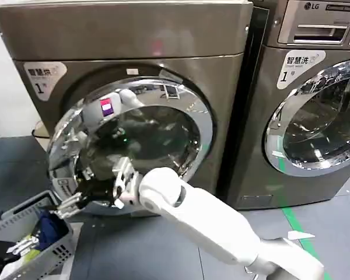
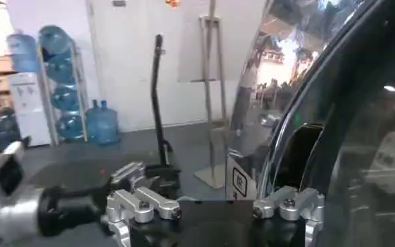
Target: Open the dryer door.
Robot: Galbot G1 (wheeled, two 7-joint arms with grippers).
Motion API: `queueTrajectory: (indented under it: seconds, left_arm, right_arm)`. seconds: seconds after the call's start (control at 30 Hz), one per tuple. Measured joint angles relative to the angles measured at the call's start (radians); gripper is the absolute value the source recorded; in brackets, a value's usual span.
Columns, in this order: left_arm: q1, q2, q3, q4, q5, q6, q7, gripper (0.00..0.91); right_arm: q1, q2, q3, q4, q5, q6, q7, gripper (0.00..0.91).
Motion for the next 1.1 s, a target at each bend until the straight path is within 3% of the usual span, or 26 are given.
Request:
queueTrajectory:
  seconds: [0.5,0.87,1.1]
  left_arm:
    - [-0.047,0.126,-0.028,0.072,-0.056,0.007,0.003,0.907]
    - [-0.107,0.236,0.027,0.12,-0.109,0.009,0.013,0.907]
    - [-0.171,0.312,0.086,0.157,-0.112,0.011,0.014,0.907]
  right_arm:
    - [0.037,-0.121,-0.011,0.027,0.025,0.052,-0.209,0.907]
    - [0.035,-0.226,-0.02,0.079,0.047,0.095,-0.269,0.907]
    - [0.004,-0.304,-0.008,0.14,0.074,0.094,-0.261,0.907]
